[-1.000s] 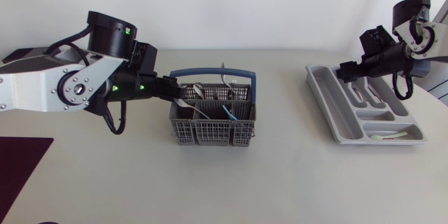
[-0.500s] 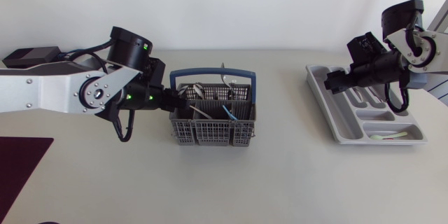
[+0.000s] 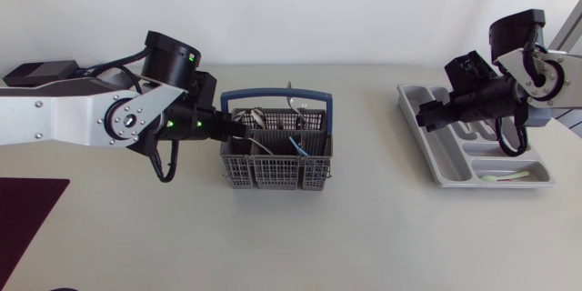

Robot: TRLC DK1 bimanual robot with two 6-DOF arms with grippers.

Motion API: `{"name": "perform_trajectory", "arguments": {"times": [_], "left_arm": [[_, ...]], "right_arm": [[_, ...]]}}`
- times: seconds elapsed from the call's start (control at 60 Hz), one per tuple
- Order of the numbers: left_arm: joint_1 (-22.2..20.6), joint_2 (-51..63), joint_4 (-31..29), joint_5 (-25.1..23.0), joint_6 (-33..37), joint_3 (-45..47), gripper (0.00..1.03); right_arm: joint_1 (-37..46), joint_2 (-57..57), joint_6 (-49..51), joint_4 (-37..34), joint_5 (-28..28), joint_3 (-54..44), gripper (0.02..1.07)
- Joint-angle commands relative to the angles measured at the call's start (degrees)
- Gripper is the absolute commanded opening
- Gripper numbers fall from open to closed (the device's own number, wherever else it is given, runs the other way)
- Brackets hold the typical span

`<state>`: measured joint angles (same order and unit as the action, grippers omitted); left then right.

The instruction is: Sort the cutlery from the basket into the organizer compartments.

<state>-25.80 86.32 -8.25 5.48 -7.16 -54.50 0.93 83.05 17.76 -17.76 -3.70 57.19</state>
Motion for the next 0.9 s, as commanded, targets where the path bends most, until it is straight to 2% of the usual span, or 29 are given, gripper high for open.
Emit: {"name": "perform_trajectory", "arguments": {"times": [0.0,0.133,0.4,0.583,0.667,0.883], "left_arm": [[-0.48,0.34,1.22,0.5,-1.63,-1.31,0.08],[-0.57,0.07,3.07,0.5,-1.63,-0.34,0.06],[-0.57,-0.19,2.63,-0.38,-1.54,0.01,0.04],[-1.8,-6.7,2.98,-0.2,-0.05,4.05,0.04],[-3.29,-9.95,2.98,1.38,1.09,5.46,0.04],[-12.08,-20.32,4.03,11.05,7.07,9.32,0.04]], "right_arm": [[-0.49,-0.78,-0.44,0.88,0.45,-2.17,0.78],[-0.84,-1.31,-0.36,1.85,0.45,-3.58,0.78],[-1.19,-2.1,-0.09,2.47,0.45,-5.07,0.78],[-1.81,-2.45,-0.09,2.47,0.45,-5.51,0.78],[-2.25,-2.71,-0.09,2.47,0.45,-5.86,0.78],[-5.94,-7.64,0.26,2.47,0.1,-8.32,0.78]]}}
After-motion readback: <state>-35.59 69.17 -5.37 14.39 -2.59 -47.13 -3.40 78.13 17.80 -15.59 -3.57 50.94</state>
